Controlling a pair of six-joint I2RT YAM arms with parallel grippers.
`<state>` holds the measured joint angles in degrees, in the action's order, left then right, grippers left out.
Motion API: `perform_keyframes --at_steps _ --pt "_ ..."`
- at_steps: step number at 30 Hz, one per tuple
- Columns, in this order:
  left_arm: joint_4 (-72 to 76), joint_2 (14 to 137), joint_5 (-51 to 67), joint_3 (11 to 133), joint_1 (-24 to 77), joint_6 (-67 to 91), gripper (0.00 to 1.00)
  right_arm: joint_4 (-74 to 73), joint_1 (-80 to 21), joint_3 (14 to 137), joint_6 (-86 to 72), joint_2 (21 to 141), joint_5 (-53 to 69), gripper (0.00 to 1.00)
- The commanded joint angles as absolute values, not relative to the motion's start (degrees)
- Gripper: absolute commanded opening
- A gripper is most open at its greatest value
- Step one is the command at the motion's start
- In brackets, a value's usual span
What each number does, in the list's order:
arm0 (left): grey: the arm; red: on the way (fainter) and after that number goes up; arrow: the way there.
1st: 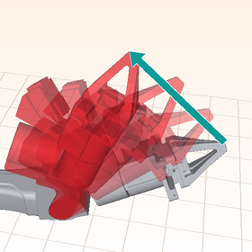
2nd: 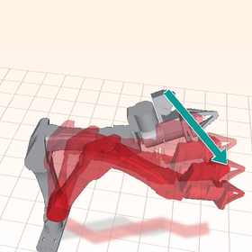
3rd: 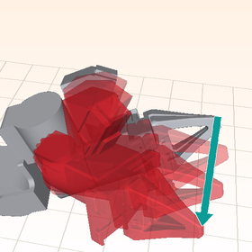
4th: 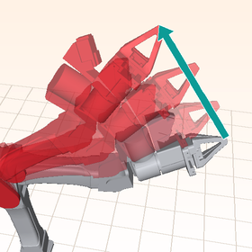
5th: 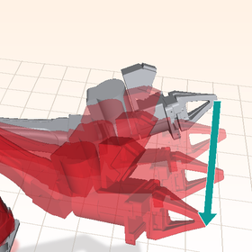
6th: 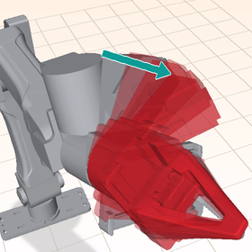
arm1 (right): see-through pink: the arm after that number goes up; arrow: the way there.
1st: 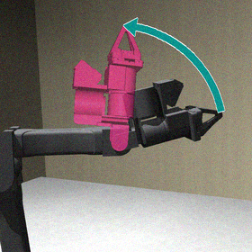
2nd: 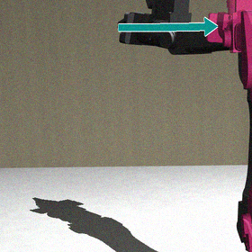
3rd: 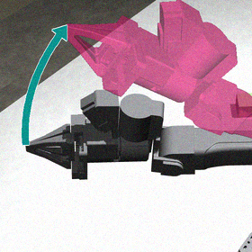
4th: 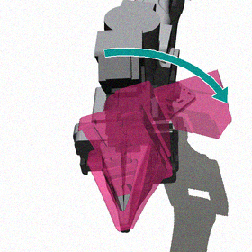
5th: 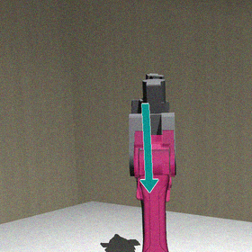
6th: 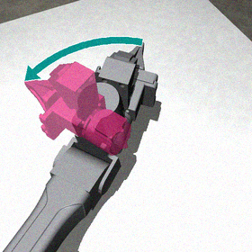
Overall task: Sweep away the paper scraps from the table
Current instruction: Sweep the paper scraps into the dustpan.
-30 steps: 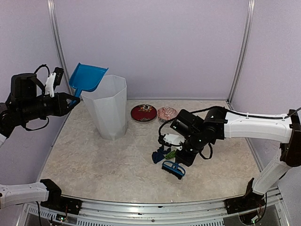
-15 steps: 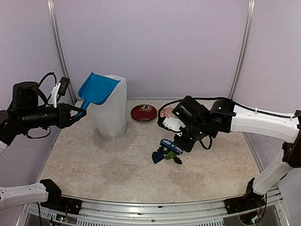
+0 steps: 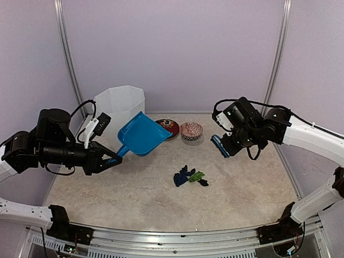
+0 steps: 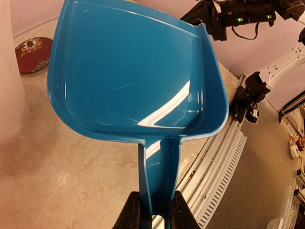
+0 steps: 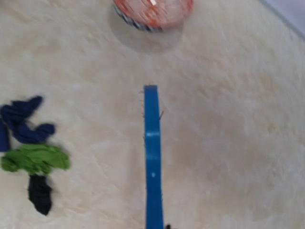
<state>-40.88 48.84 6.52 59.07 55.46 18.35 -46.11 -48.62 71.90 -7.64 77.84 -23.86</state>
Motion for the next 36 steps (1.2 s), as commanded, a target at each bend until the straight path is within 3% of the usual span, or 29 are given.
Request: perform_keyframes --at_steps 1,20,36 --pt "-43.3 53.6 -2.9 57.4 61.5 22.2 0.0 -43.8 -47.2 70.4 -10.1 78.0 -22.9 0.0" --pt "-39.8 60.5 9.7 44.7 63.8 31.2 0.0 -41.5 -46.5 68.1 -11.0 80.7 -21.4 0.0" --pt "-32.8 75.1 13.9 46.2 62.4 28.1 0.0 -51.3 -50.7 75.1 -11.5 90.7 -26.4 0.0"
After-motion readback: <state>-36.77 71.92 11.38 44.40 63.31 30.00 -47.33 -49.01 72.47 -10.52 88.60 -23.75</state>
